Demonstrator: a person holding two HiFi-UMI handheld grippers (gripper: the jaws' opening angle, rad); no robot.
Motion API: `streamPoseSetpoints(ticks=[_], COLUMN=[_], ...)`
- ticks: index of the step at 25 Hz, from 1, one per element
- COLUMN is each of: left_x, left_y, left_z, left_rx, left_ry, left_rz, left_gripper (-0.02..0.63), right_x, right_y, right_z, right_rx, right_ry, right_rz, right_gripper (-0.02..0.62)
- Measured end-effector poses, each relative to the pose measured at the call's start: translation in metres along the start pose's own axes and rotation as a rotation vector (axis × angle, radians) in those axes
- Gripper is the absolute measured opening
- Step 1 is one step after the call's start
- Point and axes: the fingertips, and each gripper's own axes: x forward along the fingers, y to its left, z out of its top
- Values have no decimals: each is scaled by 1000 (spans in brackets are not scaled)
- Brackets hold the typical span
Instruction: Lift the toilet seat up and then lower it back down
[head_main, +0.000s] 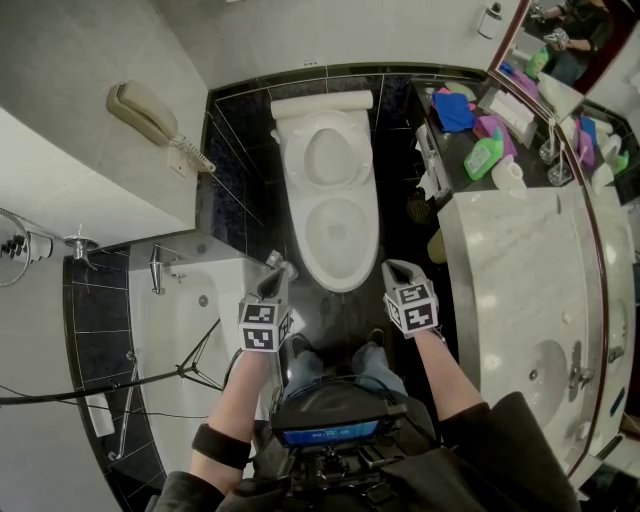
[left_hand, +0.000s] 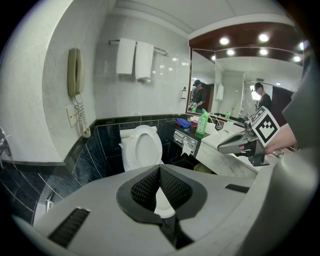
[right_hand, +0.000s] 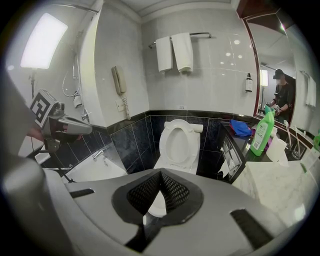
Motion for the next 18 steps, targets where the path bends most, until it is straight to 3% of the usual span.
streamPoseSetpoints(ticks=[18], left_x=[0], left_y=[2], left_z=[-2], left_rx=[-10], left_ry=[2], left_rz=[3], left_gripper=[0], right_x=[0], right_y=[0], right_z=[0], right_rx=[-2], right_ry=[15], right_rz=[-1], right_gripper=[9])
